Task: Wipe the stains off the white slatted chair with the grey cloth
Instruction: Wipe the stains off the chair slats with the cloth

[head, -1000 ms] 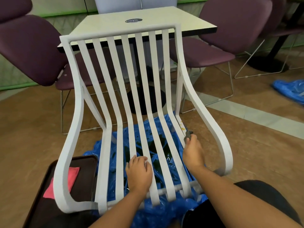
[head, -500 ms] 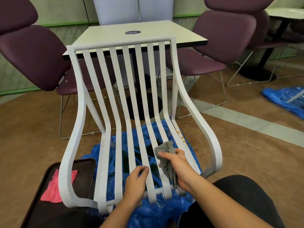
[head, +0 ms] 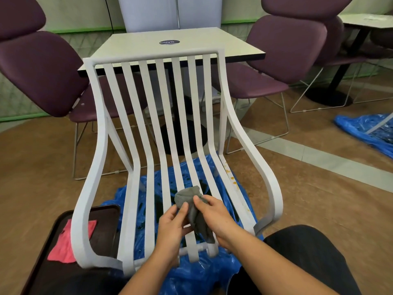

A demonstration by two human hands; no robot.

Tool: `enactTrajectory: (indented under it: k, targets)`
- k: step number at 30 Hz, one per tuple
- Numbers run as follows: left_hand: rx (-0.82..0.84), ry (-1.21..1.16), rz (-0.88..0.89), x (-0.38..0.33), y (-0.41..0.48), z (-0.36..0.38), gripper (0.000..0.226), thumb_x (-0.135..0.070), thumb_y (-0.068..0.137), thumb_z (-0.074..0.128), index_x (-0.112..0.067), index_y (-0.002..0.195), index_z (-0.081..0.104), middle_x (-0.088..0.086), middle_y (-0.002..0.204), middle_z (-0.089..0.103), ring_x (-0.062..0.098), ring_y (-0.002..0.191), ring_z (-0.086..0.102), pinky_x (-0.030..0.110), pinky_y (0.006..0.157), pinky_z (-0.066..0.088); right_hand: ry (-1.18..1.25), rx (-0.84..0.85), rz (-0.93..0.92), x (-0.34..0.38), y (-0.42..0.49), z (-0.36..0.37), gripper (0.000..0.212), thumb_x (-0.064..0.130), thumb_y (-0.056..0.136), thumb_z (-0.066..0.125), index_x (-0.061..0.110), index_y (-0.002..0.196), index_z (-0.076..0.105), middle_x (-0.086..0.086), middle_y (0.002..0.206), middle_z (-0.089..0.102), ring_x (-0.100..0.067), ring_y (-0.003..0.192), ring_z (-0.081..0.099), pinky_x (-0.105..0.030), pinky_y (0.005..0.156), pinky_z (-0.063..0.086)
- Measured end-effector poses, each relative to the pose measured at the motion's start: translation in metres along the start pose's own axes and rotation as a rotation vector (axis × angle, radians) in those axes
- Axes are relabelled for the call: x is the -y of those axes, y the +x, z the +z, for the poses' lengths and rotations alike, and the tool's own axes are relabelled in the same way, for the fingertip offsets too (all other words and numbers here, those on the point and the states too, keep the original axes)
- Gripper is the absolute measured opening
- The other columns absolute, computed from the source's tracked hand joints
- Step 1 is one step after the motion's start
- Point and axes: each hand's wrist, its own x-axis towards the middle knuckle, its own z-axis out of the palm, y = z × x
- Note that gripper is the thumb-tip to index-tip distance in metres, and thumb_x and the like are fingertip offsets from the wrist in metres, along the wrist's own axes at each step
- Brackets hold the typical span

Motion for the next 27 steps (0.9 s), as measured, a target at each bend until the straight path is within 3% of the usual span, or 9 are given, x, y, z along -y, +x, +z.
enactTrajectory:
  k: [6, 10, 13, 16, 20, 23, 27]
  targets:
    - [-0.037, 0.108, 0.142, -0.014, 0.004, -0.005, 0.021, -0.026, 0.095, 0.064, -0.007, 0.1, 0.073, 0.016, 0.091, 0.075, 0.036, 0.09, 0.073, 0.042, 0.077, 0.061, -0.08, 0.05, 0.11, -0.001, 0.007, -0.005, 0.04, 0.052, 0.089, 0.068, 0.02, 0.112, 0.067, -0.002, 0.107, 0.074, -0.022, 0.101, 0.069, -0.042, 0.09, 0.055]
    - [0.022, 0.067, 0.044, -0.014, 0.007, -0.009, 0.033, -0.034, 0.093, 0.065, -0.01, 0.116, 0.066, 0.015, 0.103, 0.075, 0.032, 0.096, 0.073, 0.043, 0.081, 0.06, 0.145, 0.102, 0.16, 0.001, 0.009, -0.007, 0.023, 0.031, 0.096, 0.065, 0.012, 0.108, 0.064, -0.012, 0.108, 0.072, -0.03, 0.102, 0.069, -0.045, 0.088, 0.059]
    - [0.071, 0.062, -0.041, -0.007, 0.01, -0.013, 0.058, -0.042, 0.081, 0.072, -0.025, 0.132, 0.052, 0.013, 0.114, 0.072, 0.03, 0.1, 0.073, 0.053, 0.087, 0.059, 0.169, 0.071, 0.139, 0.004, 0.01, -0.009, 0.02, 0.025, 0.098, 0.061, 0.012, 0.114, 0.063, -0.017, 0.114, 0.07, -0.034, 0.104, 0.068, -0.04, 0.078, 0.06]
    - [0.148, 0.157, -0.058, -0.001, 0.009, -0.012, 0.067, -0.038, 0.077, 0.077, -0.03, 0.138, 0.049, 0.009, 0.122, 0.067, 0.028, 0.101, 0.073, 0.048, 0.084, 0.061, 0.148, 0.047, 0.093, 0.008, 0.01, -0.01, 0.018, 0.024, 0.1, 0.059, 0.014, 0.113, 0.064, -0.017, 0.114, 0.071, -0.028, 0.095, 0.069, -0.034, 0.068, 0.057]
    - [0.155, 0.077, -0.111, 0.002, 0.007, -0.01, 0.049, -0.035, 0.086, 0.07, -0.015, 0.13, 0.063, 0.013, 0.114, 0.074, 0.034, 0.104, 0.071, 0.049, 0.088, 0.058, -0.067, -0.01, -0.015, 0.013, 0.006, -0.014, 0.013, 0.03, 0.099, 0.061, 0.018, 0.095, 0.067, -0.005, 0.095, 0.074, -0.016, 0.082, 0.069, -0.024, 0.06, 0.055]
    - [0.136, -0.083, -0.14, -0.001, 0.006, -0.01, 0.035, -0.024, 0.098, 0.058, -0.007, 0.128, 0.063, 0.019, 0.122, 0.07, 0.034, 0.115, 0.067, 0.054, 0.102, 0.05, -0.016, 0.017, -0.016, 0.015, 0.008, -0.017, 0.013, 0.027, 0.098, 0.063, 0.016, 0.094, 0.07, -0.007, 0.096, 0.076, -0.02, 0.091, 0.071, -0.032, 0.074, 0.058]
    - [0.073, -0.131, -0.103, -0.009, 0.006, -0.008, 0.029, -0.018, 0.102, 0.052, -0.004, 0.125, 0.063, 0.02, 0.119, 0.071, 0.033, 0.112, 0.069, 0.052, 0.102, 0.05, 0.213, 0.072, 0.027, 0.019, 0.01, -0.02, 0.025, 0.023, 0.096, 0.064, 0.003, 0.111, 0.068, -0.015, 0.107, 0.074, -0.028, 0.103, 0.07, -0.041, 0.087, 0.057]
